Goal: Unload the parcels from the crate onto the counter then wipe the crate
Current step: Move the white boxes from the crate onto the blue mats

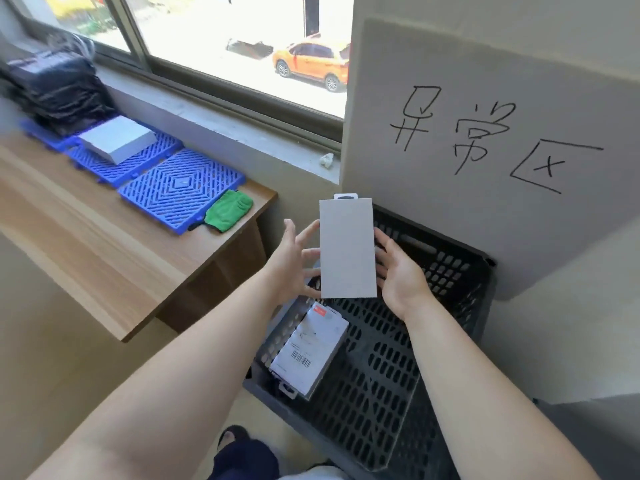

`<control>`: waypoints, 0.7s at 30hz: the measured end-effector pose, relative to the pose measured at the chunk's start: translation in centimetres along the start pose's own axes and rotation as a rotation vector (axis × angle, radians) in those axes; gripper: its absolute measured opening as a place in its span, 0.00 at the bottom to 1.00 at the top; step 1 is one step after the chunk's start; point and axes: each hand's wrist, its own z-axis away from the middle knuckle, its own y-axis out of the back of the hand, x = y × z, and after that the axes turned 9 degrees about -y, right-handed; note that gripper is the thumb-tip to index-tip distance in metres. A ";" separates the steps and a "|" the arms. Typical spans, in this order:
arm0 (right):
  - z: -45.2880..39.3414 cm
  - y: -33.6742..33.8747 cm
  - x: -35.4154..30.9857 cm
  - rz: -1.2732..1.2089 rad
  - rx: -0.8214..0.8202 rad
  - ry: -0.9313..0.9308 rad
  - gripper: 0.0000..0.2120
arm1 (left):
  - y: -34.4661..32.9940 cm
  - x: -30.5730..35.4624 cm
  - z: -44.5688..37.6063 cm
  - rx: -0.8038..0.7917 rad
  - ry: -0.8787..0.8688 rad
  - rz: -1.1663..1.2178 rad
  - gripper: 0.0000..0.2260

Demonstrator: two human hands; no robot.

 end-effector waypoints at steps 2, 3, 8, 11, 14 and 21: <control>0.1 -2.5 -0.5 0.062 -0.068 0.031 0.17 | 2.2 1.1 1.2 0.011 -0.030 0.039 0.27; 0.1 -3.9 -0.7 0.077 -0.094 0.038 0.18 | 3.5 1.9 1.8 0.015 -0.049 0.055 0.27; -0.7 -12.3 -1.3 0.038 -0.230 -0.053 0.29 | 11.9 5.7 4.6 0.088 -0.108 0.087 0.30; -1.5 -19.2 -0.5 0.023 -0.326 -0.134 0.36 | 18.4 7.4 7.0 0.139 -0.150 0.117 0.31; -2.5 -27.4 1.0 0.039 -0.397 -0.227 0.39 | 26.1 8.8 9.6 0.222 -0.183 0.145 0.32; -4.0 -49.0 6.9 0.121 -0.579 -0.378 0.42 | 47.8 12.3 17.0 0.299 -0.221 0.238 0.32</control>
